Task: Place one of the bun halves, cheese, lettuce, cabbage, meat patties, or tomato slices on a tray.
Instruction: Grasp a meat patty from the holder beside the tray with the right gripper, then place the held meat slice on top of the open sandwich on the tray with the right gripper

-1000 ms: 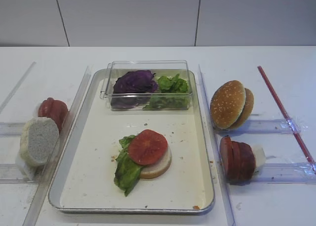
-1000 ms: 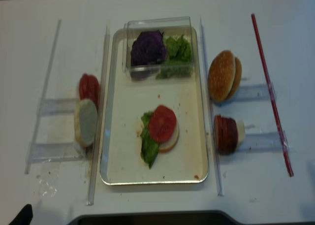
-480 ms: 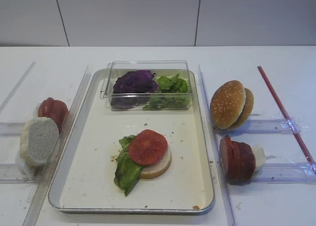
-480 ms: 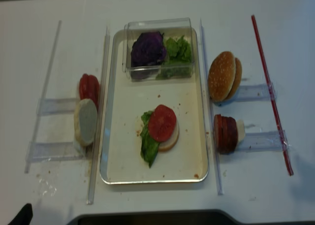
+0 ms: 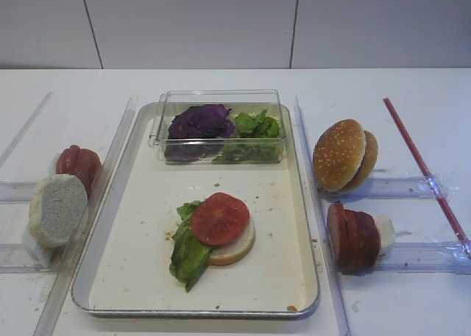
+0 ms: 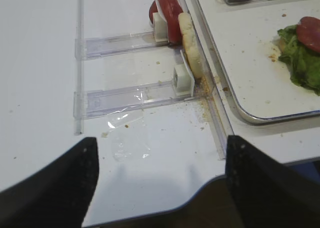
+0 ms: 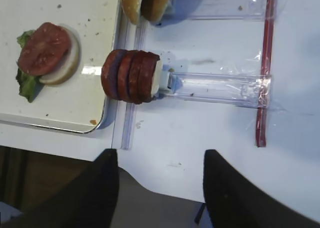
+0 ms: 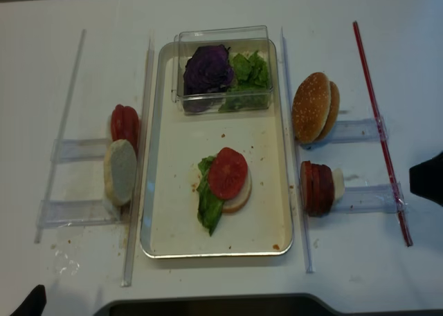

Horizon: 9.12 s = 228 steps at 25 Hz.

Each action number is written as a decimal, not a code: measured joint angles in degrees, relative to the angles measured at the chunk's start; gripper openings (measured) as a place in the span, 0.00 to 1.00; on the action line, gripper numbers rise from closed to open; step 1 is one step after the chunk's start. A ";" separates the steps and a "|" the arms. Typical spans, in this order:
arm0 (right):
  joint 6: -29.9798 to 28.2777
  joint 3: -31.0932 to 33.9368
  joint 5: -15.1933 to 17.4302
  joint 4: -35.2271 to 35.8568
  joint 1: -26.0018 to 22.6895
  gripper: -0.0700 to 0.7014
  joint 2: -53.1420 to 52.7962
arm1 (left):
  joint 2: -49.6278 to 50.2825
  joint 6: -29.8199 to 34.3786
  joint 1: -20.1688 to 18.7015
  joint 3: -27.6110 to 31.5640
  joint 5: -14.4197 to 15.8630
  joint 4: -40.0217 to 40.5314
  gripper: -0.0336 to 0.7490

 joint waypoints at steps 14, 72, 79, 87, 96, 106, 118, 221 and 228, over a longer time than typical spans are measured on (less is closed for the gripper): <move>1.52 0.00 -1.18 0.01 9.11 0.61 13.69 | 0.00 0.00 0.00 0.00 0.00 0.00 0.66; 26.21 -16.51 -8.43 -12.94 30.27 0.48 43.36 | 0.00 -2.74 0.00 0.00 0.00 1.58 0.66; 26.08 -16.51 -8.43 -12.94 30.27 0.48 45.71 | 0.00 -2.74 0.00 0.00 0.00 1.58 0.66; 25.54 -16.59 -8.32 -13.49 30.27 0.40 46.24 | 0.00 -2.74 0.00 0.00 0.00 1.58 0.66; 24.29 -16.59 -7.62 -13.61 30.27 0.28 46.24 | 0.00 -2.74 0.00 0.00 0.00 1.58 0.66; 19.66 -16.59 -7.13 -13.17 30.27 0.20 46.24 | 0.00 -2.74 0.00 0.00 0.00 1.58 0.66; 17.29 -16.59 -6.37 -12.83 30.27 0.20 46.24 | 0.00 -2.79 0.00 0.00 0.00 1.91 0.59; -21.84 -16.73 -8.88 21.92 21.69 0.19 47.51 | 0.00 -3.00 0.00 0.00 0.00 1.91 0.70; -27.60 -16.73 -6.85 29.85 21.69 0.19 52.00 | 0.00 -3.00 0.00 0.00 0.00 1.91 0.70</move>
